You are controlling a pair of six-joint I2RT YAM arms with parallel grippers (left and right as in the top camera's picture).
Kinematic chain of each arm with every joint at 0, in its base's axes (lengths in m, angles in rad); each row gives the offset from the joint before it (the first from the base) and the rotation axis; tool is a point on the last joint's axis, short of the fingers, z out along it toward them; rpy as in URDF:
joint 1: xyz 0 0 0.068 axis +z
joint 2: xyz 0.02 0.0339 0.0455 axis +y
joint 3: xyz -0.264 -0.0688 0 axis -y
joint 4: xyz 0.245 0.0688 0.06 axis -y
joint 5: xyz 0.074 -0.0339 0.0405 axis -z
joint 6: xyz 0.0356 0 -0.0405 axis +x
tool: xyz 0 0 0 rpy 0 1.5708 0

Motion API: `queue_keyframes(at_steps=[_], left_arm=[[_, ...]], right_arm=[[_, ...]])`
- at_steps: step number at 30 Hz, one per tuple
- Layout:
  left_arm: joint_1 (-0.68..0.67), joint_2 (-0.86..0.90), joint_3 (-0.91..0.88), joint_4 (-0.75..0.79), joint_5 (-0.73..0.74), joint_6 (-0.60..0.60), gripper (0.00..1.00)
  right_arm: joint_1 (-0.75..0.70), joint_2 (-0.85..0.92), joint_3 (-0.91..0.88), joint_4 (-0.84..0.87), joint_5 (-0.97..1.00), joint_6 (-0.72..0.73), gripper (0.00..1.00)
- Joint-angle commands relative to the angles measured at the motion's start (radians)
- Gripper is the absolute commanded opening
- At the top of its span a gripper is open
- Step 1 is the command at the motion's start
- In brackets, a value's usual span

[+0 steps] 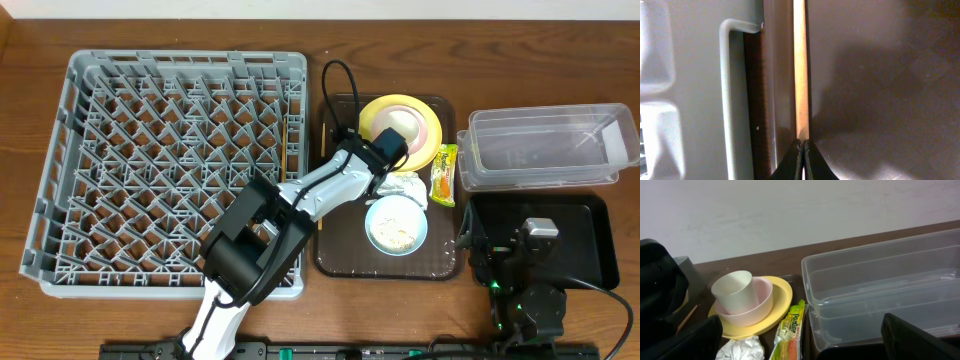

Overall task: Sort waste into correct bins and load items into the dishwasher rack
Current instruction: 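Grasp the second wooden chopstick with the left gripper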

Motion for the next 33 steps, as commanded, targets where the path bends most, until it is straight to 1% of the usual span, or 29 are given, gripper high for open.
queue_keyframes(at_steps=[1, 5, 8, 11, 14, 21, 23, 25, 27, 28, 30, 33], left_arm=[[0.002, 0.032, -0.01, -0.002, -0.006, -0.009, 0.06], [-0.002, 0.032, -0.01, -0.003, -0.001, -0.009, 0.06], [-0.006, 0.032, -0.01, 0.003, 0.053, -0.002, 0.06], [-0.007, 0.031, -0.007, 0.018, 0.135, 0.055, 0.06], [-0.007, 0.028, 0.007, 0.017, 0.184, 0.106, 0.06], [-0.007, -0.055, 0.013, 0.016, 0.198, 0.108, 0.07], [-0.007, -0.093, 0.013, 0.015, 0.196, 0.108, 0.11], [-0.003, -0.119, 0.013, 0.017, 0.189, 0.108, 0.13], [0.002, -0.133, 0.013, 0.021, 0.185, 0.105, 0.17], [0.005, -0.133, 0.013, 0.023, 0.181, 0.103, 0.17], [0.011, -0.13, 0.011, 0.027, 0.178, 0.103, 0.25], [0.019, -0.126, 0.01, 0.027, 0.178, 0.1, 0.3]], right_arm=[[-0.006, -0.001, -0.001, -0.003, 0.01, -0.004, 0.99], [-0.006, -0.001, -0.001, -0.003, 0.01, -0.005, 0.99], [-0.006, -0.001, -0.001, -0.003, 0.01, -0.005, 0.99], [-0.006, -0.001, -0.001, -0.003, 0.01, -0.005, 0.99], [-0.006, -0.001, -0.001, -0.003, 0.01, -0.005, 0.99], [-0.006, -0.001, -0.001, -0.003, 0.01, -0.005, 0.99], [-0.006, -0.001, -0.001, -0.003, 0.01, -0.005, 0.99], [-0.006, -0.001, -0.001, -0.003, 0.01, -0.005, 0.99], [-0.006, -0.001, -0.001, -0.003, 0.01, -0.005, 0.99], [-0.006, -0.001, -0.001, -0.003, 0.01, -0.005, 0.99], [-0.006, -0.001, -0.001, -0.003, 0.01, -0.005, 0.99], [-0.006, -0.001, -0.001, -0.003, 0.01, -0.005, 0.99]])
